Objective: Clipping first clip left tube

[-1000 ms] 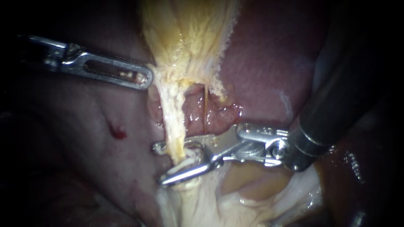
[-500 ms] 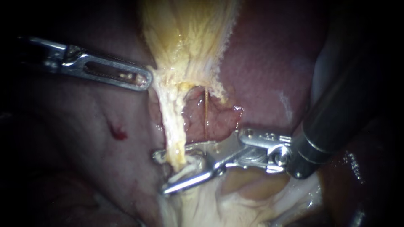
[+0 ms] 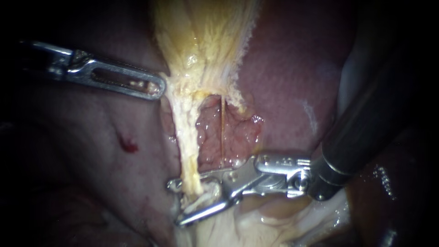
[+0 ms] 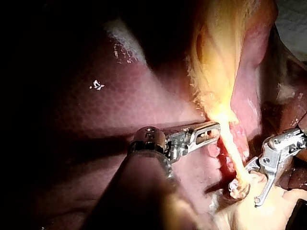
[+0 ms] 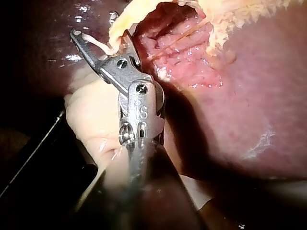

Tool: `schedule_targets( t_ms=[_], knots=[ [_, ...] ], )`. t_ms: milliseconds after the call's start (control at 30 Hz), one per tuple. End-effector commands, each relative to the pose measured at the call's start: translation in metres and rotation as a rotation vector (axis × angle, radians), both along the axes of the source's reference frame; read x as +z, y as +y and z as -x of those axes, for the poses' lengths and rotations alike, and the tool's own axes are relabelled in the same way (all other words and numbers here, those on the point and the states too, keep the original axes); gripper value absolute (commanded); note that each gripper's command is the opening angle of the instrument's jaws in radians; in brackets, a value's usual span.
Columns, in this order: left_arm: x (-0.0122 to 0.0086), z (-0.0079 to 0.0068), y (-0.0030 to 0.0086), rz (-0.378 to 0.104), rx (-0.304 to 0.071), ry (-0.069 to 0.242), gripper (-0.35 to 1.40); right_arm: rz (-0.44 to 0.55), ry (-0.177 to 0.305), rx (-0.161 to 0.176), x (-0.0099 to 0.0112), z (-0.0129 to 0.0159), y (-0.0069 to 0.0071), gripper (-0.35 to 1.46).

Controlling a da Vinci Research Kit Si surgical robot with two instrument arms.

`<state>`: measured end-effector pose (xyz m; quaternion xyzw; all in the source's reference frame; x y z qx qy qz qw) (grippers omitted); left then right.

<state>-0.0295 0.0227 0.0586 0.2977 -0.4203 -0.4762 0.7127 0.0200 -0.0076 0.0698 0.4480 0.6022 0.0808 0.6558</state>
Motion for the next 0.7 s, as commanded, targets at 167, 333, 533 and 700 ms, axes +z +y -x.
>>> schedule_targets(
  t_ms=[167, 333, 533, 700],
  knots=[
    [0.0000, 0.0000, 0.0000, 0.000, 0.000, 0.000, -0.35, -0.004, 0.003, -0.003, -0.0006, 0.0000, 0.0003, 0.48],
    [0.0000, 0.0000, 0.0000, 0.000, 0.000, 0.000, -0.35, -0.011, 0.016, -0.009, -0.0012, 0.0001, 0.0004, 0.47],
    [0.0000, 0.0000, 0.0000, 0.000, 0.000, 0.000, -0.35, -0.011, 0.018, -0.012, -0.0013, 0.0001, 0.0004, 0.46],
    [0.0000, 0.0000, 0.0000, 0.000, 0.000, 0.000, -0.35, -0.011, 0.018, -0.013, -0.0013, 0.0001, 0.0004, 0.46]
  ],
)
